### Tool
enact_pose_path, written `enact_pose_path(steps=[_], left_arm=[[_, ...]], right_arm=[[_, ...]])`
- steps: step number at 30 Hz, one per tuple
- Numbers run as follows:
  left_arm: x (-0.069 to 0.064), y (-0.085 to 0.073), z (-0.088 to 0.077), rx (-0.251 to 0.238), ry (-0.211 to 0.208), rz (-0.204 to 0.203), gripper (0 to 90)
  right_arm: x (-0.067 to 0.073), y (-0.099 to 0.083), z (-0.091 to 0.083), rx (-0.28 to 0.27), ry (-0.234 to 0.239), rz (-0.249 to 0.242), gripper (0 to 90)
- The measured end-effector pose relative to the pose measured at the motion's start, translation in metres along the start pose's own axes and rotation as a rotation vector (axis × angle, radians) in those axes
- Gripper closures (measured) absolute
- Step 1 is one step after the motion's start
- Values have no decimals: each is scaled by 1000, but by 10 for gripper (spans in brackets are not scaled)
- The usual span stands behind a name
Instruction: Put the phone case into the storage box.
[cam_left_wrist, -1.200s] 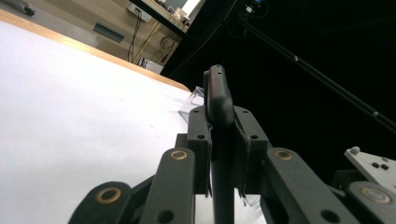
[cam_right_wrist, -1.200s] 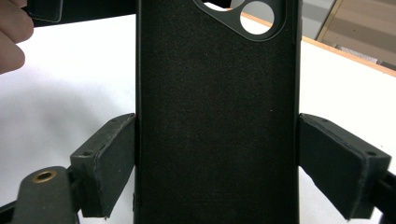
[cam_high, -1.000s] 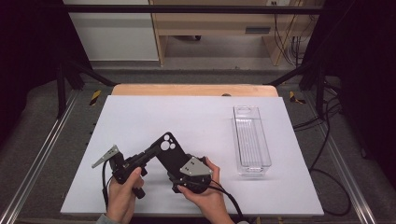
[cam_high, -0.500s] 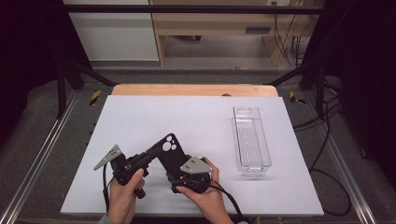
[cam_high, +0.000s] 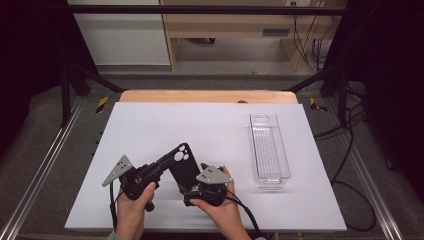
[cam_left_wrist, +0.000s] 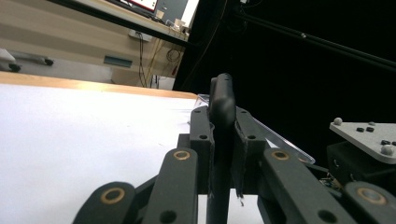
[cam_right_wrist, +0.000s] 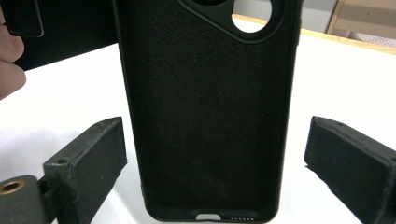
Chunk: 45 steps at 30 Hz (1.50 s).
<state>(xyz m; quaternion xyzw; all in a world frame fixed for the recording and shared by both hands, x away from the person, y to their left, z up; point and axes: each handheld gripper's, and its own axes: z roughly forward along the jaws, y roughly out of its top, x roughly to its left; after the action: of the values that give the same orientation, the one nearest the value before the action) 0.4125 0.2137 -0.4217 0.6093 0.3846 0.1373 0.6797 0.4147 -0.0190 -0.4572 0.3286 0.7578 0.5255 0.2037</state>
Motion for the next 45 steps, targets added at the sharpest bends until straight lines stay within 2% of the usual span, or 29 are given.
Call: enact_pose_path(steps=[6, 15, 19, 23, 30, 38, 45], left_arm=[[-5, 3, -1, -2, 24, 84, 806], [-9, 3, 0, -7, 24, 107, 806], [-7, 4, -1, -20, 13, 77, 806], [-8, 5, -2, -22, 25, 92, 805], [-15, 2, 2, -16, 13, 104, 805], [-25, -1, 6, -5, -4, 124, 805], [-29, -3, 8, -3, -20, 121, 806]], right_arm=[[0, 1, 0, -15, -18, 9, 50], [3, 5, -4, -49, -25, 21, 48], [6, 6, -2, -68, -30, 32, 49], [9, 7, -1, -64, -27, 21, 46], [10, 12, -3, -82, -82, 9, 42], [12, 15, -5, -96, -103, -4, 42], [12, 16, -4, -102, -119, 1, 44]])
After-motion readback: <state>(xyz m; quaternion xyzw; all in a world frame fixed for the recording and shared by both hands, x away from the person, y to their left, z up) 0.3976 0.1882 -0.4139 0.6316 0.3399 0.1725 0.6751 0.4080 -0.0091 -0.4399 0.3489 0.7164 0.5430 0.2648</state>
